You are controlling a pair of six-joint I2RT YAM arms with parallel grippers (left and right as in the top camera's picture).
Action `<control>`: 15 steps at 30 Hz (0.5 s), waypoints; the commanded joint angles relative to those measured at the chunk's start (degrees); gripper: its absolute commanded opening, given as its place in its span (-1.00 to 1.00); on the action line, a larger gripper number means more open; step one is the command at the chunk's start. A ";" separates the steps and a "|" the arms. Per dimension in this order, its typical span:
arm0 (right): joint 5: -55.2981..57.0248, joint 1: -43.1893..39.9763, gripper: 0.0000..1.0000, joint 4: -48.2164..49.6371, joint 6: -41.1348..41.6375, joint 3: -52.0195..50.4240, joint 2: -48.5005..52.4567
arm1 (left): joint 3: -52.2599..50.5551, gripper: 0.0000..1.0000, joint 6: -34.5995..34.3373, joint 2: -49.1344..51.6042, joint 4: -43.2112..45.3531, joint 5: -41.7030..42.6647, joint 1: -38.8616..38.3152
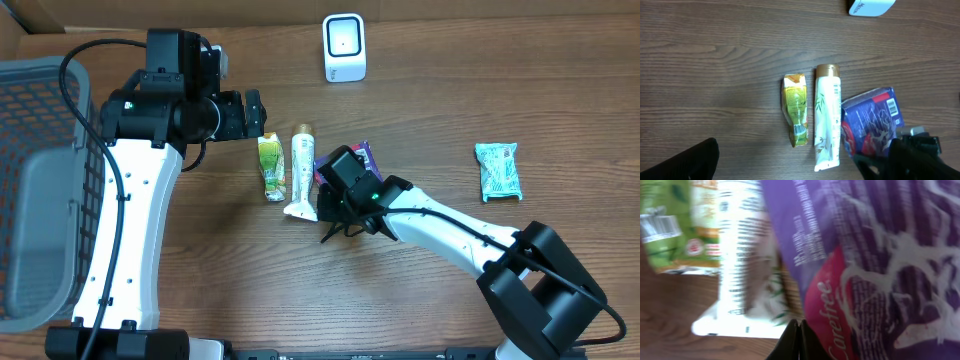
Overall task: Scan the item barcode
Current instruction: 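Move the right gripper to the purple pad pack and grasp it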
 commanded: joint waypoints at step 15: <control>-4.87 -21.81 -0.93 -11.06 -2.73 4.24 -0.26 | 0.37 0.99 0.26 0.48 0.20 -0.26 -0.11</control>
